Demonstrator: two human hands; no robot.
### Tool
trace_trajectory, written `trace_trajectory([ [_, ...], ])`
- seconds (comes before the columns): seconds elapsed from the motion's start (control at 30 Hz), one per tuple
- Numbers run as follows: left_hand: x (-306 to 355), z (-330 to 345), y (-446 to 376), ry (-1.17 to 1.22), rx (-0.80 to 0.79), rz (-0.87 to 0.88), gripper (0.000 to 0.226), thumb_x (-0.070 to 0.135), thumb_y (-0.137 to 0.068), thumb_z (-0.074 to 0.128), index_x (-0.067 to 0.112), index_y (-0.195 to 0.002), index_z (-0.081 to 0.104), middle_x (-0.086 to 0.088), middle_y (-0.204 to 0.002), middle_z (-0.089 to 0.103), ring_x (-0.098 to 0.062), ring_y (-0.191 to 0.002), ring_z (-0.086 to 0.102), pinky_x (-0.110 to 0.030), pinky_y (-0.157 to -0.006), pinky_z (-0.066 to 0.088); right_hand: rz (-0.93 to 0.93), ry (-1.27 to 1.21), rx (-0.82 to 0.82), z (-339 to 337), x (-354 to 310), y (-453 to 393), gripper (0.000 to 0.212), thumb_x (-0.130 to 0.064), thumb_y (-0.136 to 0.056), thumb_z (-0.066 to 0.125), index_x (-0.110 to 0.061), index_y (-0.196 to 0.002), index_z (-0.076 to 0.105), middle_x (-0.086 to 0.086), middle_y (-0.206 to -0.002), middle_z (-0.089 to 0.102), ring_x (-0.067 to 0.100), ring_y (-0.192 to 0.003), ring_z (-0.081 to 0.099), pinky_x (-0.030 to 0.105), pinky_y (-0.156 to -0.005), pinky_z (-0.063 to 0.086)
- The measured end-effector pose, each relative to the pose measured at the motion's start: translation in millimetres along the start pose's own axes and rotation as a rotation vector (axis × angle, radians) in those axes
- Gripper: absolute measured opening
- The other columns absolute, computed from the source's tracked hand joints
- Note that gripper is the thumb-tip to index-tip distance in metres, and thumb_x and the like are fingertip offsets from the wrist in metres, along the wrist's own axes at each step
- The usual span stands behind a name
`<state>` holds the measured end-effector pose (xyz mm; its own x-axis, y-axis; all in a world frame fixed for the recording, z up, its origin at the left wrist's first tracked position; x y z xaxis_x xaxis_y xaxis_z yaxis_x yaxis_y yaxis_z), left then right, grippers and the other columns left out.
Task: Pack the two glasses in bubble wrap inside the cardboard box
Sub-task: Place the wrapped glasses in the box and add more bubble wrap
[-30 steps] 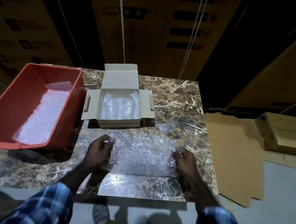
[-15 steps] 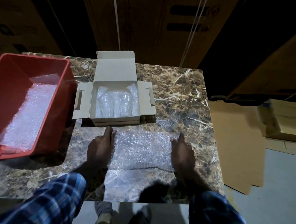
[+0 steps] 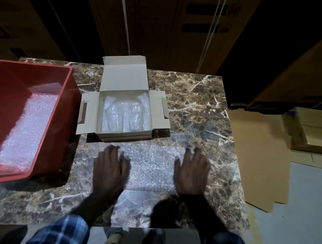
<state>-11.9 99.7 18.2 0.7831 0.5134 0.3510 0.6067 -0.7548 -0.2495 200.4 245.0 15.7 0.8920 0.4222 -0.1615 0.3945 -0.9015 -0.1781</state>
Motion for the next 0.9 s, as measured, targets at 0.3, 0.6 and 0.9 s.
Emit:
trace_trajectory([
  [0.3, 41.2, 75.8, 31.2, -0.048, -0.415, 0.355, 0.056, 0.036, -0.107, 0.020, 0.012, -0.156, 0.031, -0.005, -0.166, 0.019, -0.020, -0.154, 0.012, -0.048, -0.122, 0.016, -0.298, -0.147, -0.262, 73.3, -62.0, 42.7, 0.055, -0.037, -0.103, 0.034, -0.010, -0.150, 0.043, 0.011, -0.162, 0.026, 0.026, -0.149, 0.029, 0.046, -0.120, 0.020],
  [0.6, -19.7, 59.1, 30.7, -0.135, -0.451, 0.231, 0.067, 0.055, -0.105, 0.024, 0.022, -0.161, 0.006, 0.004, -0.168, 0.000, -0.013, -0.155, -0.002, -0.045, -0.124, -0.002, -0.075, -0.041, -0.243, 52.8, 31.5, 41.4, 0.074, -0.060, -0.103, 0.019, -0.012, -0.157, 0.029, 0.010, -0.164, 0.020, 0.025, -0.151, 0.022, 0.045, -0.122, 0.013],
  [0.9, 32.7, 60.6, 48.6, -0.083, -0.485, 0.409, 0.067, 0.054, -0.106, 0.025, 0.013, -0.159, 0.019, -0.005, -0.168, 0.007, -0.019, -0.155, 0.000, -0.046, -0.124, 0.001, -0.322, -0.121, -0.253, 51.2, -31.5, 48.7, 0.069, -0.050, -0.105, 0.020, -0.002, -0.153, 0.032, 0.016, -0.163, 0.022, 0.026, -0.151, 0.019, 0.045, -0.119, 0.016],
])
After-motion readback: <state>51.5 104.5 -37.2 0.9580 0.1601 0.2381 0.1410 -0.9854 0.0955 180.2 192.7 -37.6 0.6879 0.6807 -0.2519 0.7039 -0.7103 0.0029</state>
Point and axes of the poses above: each hand's wrist, its own y-axis away from the middle knuckle, its own z-axis out of the palm, x = y × z, the point moved 8 cm from there along -y, towards the middle knuckle
